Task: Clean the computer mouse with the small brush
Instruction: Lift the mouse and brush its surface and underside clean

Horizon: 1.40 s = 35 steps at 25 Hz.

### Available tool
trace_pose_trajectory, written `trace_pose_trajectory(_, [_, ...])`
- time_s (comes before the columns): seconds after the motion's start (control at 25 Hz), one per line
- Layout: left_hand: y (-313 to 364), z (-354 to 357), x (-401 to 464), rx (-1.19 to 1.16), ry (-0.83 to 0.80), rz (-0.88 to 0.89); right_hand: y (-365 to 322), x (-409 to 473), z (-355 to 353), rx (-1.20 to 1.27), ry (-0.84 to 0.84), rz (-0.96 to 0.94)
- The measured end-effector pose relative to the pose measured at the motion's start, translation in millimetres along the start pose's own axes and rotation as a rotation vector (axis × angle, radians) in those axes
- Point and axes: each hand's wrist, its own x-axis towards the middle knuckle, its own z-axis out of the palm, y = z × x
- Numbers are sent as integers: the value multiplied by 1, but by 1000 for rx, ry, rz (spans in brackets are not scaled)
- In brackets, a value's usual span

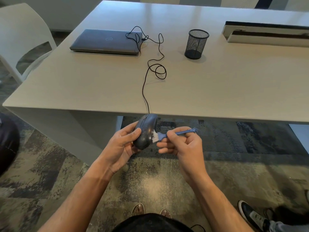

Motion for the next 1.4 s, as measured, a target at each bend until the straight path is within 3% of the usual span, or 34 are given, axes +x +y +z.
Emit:
trace_pose_trajectory(0.16, [2,2,-1,-19,-21,-1,-8,-4,-4,-27,-47,-1])
trace_pose_trajectory(0.44, [4,12,-6,-36,-71,-25,-14,38,-7,-66,223,0])
trace_pose_trajectory(0.88, [3,-1,-3,-37,-36,-13,-7,1,5,-65,-47,30])
trace_pose_trajectory(0.96, [3,0,-1,-48,-50,-11,-11,6,1,-55,-12,8])
trace_pose_trajectory(1.16, [4,5,0,-61,-68,-26,-10,42,-7,-13,268,12])
trace_pose_trajectory(1.4, [5,4,3,-41,-23,-15,1,34,5,-72,180,50])
